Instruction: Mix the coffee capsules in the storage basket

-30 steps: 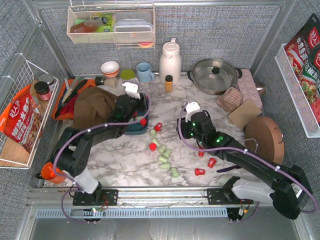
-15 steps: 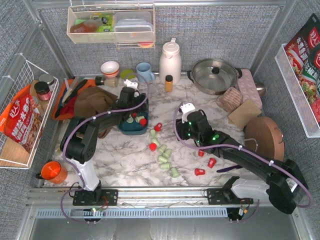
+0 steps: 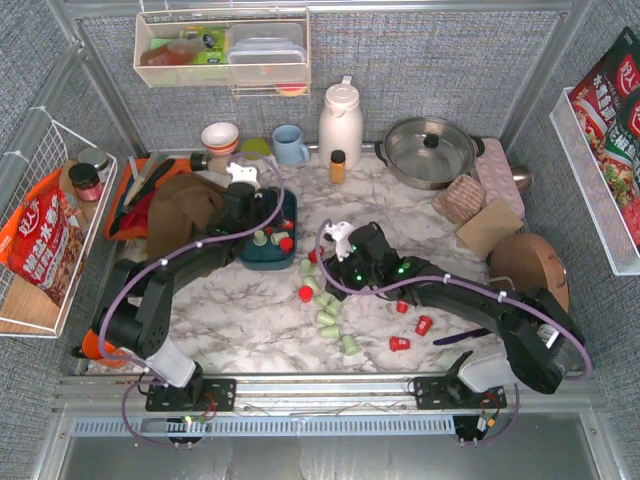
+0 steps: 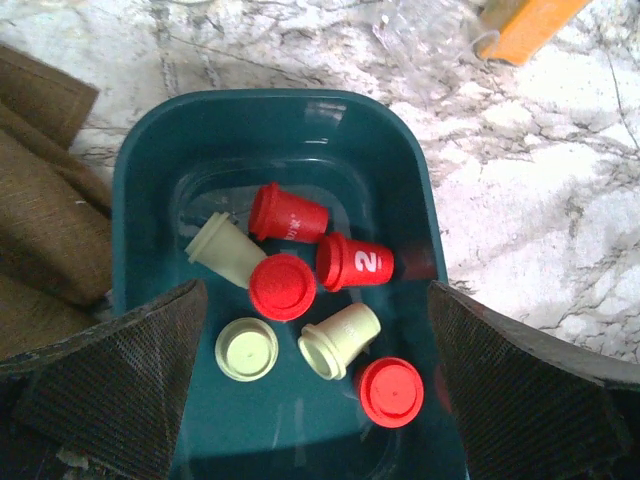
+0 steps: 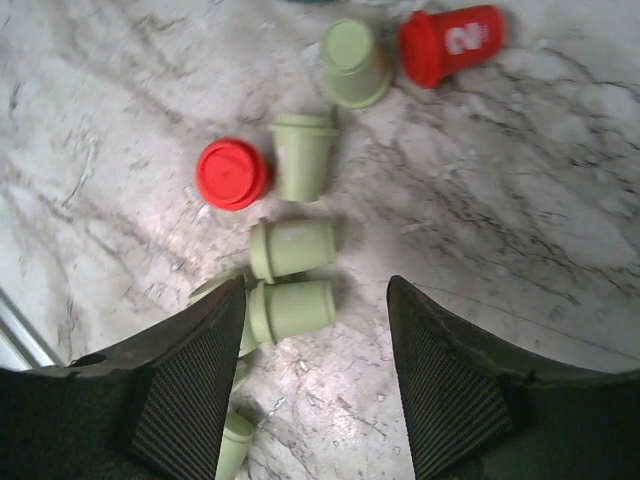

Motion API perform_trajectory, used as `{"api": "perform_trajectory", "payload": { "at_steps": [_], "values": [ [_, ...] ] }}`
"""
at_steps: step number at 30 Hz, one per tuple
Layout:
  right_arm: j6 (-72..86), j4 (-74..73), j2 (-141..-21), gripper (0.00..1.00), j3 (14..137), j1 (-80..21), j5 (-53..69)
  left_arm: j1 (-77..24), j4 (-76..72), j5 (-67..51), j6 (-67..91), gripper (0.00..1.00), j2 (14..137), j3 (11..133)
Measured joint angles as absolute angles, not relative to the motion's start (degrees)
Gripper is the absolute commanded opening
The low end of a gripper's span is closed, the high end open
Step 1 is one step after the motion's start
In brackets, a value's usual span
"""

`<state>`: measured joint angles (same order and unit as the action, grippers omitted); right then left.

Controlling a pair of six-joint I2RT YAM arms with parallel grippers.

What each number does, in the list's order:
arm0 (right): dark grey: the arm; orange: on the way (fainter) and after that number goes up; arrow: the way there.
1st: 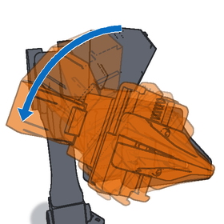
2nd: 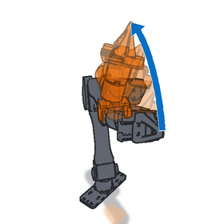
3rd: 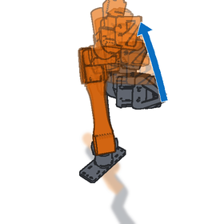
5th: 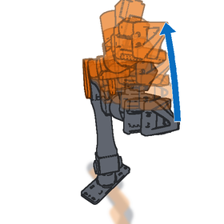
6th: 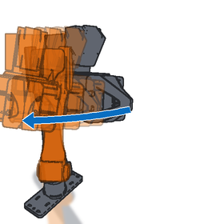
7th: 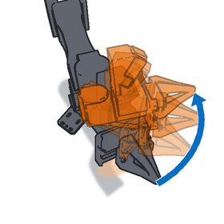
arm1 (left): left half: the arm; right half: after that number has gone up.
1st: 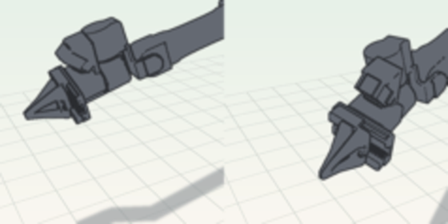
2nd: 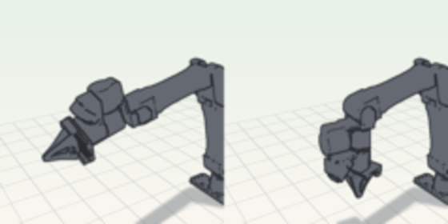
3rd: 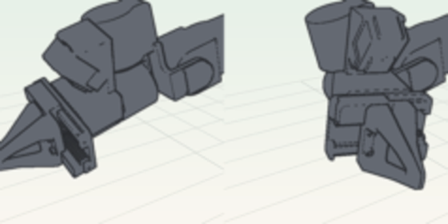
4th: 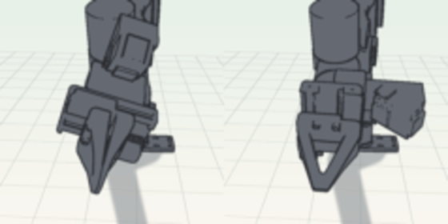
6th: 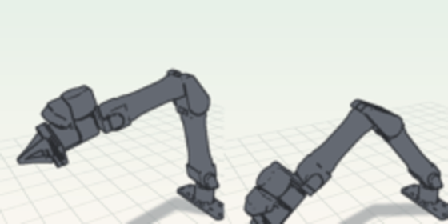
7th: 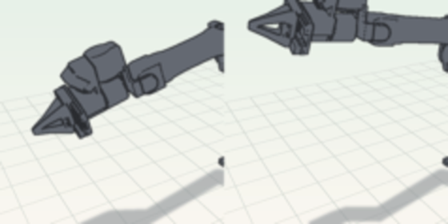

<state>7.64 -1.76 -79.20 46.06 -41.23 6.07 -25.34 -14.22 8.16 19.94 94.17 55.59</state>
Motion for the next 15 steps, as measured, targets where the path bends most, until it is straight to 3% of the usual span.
{"api": "perform_trajectory", "payload": {
  "at_steps": [15],
  "values": [
    [-3.7, -10.5, -85.5, 0.64, 48.5, -43.9, 11.9, -25.4, -25.3, 3.0, 19.6, 0.99, 86.4, 45.9]
  ]
}}
